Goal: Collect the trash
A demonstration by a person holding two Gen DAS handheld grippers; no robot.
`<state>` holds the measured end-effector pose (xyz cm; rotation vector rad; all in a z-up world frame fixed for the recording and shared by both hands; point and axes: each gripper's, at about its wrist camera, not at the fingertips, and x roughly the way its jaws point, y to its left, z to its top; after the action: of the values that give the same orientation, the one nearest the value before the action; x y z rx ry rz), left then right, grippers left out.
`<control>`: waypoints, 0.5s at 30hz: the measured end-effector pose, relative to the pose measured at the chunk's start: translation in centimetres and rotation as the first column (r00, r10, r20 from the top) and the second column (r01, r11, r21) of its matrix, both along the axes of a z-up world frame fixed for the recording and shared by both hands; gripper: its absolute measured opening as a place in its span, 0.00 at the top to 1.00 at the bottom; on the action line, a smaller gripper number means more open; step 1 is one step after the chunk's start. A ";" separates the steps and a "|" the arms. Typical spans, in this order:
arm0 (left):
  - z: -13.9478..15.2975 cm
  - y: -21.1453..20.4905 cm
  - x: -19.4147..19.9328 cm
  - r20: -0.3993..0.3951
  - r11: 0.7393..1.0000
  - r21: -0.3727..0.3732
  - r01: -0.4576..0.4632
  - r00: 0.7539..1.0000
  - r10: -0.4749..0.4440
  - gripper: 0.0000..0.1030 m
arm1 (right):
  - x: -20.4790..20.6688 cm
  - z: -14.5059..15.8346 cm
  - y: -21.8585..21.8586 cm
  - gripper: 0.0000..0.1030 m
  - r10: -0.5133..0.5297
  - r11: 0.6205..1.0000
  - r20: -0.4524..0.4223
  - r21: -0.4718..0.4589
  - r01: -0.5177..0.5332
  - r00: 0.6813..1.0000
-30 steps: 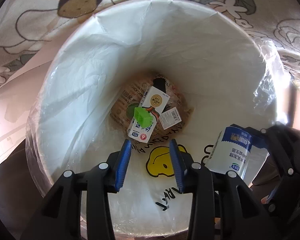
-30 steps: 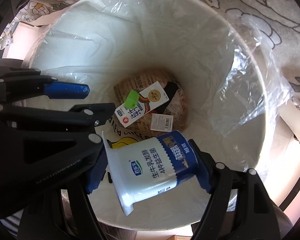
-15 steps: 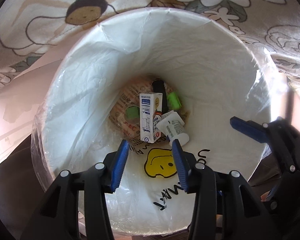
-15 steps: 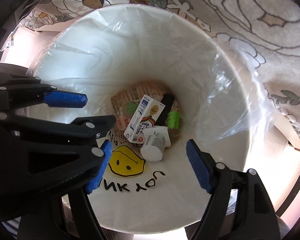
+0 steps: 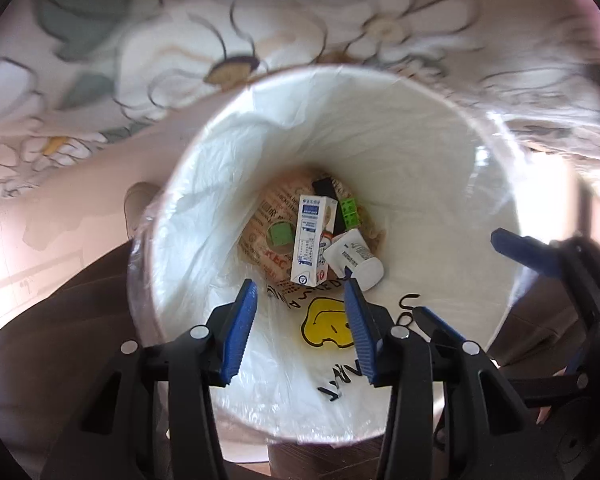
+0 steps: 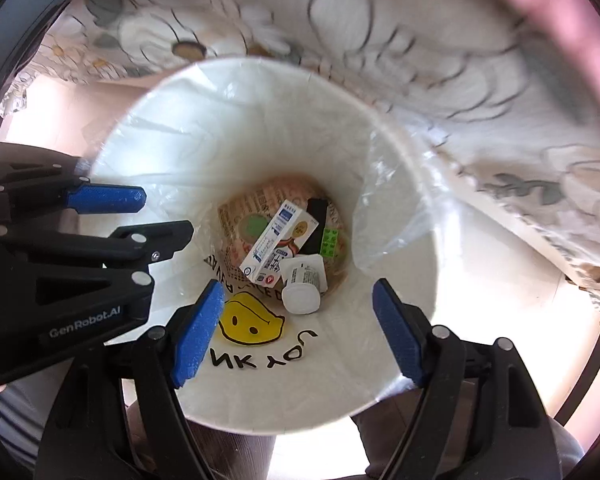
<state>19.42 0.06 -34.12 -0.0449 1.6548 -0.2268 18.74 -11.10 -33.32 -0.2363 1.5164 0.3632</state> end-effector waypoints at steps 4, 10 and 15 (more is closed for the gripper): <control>3.9 0.9 -1.1 0.066 0.998 -0.054 -0.033 0.997 0.036 0.54 | -1.3 4.1 -0.3 0.26 0.012 1.000 0.071 0.008 -0.013 0.997; 11.9 1.4 -2.5 0.244 0.999 -0.031 -0.030 0.969 0.036 0.51 | -3.5 11.6 -1.7 0.26 -0.007 0.997 0.196 0.082 -0.009 0.981; 18.6 0.9 -4.3 0.402 1.000 0.015 -0.005 0.916 -0.001 0.43 | -4.8 17.2 -2.9 0.26 -0.065 0.988 0.281 0.153 0.022 0.957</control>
<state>15.15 0.92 -15.57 0.0121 1.2449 -0.2056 13.89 -14.00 -16.09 -0.1304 1.2018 0.3877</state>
